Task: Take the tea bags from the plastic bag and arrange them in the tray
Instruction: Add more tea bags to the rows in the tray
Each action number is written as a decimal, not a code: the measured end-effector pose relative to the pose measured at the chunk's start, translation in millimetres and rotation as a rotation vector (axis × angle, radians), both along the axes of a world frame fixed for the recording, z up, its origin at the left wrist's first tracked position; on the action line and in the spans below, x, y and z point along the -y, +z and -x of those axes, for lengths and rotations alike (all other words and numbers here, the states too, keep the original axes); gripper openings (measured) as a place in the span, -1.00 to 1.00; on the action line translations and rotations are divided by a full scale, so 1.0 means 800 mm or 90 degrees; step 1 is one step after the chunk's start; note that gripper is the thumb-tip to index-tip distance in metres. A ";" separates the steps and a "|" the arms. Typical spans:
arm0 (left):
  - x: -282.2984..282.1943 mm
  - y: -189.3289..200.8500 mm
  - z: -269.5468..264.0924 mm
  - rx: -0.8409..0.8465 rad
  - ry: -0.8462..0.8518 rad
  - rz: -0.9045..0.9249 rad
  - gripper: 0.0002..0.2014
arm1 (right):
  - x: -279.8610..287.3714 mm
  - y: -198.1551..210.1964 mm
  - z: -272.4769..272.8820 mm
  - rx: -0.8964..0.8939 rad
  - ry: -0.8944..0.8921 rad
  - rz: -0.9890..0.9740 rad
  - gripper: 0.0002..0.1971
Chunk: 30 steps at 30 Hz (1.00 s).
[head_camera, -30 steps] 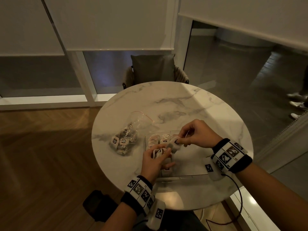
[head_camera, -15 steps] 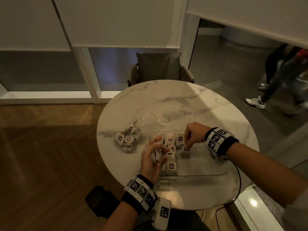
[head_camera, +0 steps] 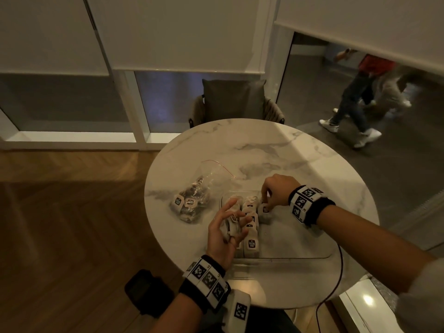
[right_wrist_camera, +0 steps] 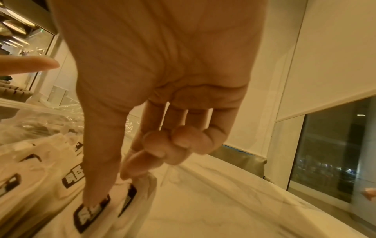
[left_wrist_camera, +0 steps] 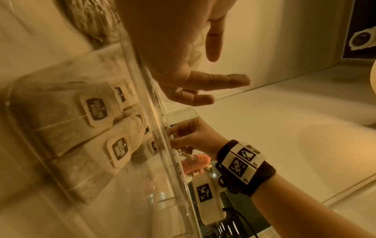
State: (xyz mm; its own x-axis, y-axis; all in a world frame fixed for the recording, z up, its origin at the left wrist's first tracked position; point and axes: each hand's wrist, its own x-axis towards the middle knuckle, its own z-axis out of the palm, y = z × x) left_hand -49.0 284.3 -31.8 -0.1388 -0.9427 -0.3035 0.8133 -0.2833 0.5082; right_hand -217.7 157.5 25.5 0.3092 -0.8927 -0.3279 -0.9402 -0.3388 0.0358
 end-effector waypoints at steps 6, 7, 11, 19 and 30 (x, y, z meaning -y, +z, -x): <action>0.001 0.002 -0.002 -0.097 -0.011 -0.033 -0.46 | -0.013 0.008 0.013 0.140 -0.001 0.049 -0.82; 0.002 0.000 -0.003 -0.106 -0.014 -0.041 -0.45 | -0.018 0.008 0.013 0.176 -0.003 0.045 -0.85; 0.003 -0.004 -0.002 -0.103 -0.038 -0.034 -0.47 | -0.043 0.004 0.005 0.396 0.009 0.019 -0.90; -0.002 0.004 0.002 -0.018 -0.040 0.010 -0.47 | -0.063 0.004 -0.018 0.499 0.130 -0.064 -0.81; -0.005 0.013 0.002 0.045 -0.120 0.050 -0.68 | -0.053 0.017 0.002 0.562 0.083 -0.122 -0.86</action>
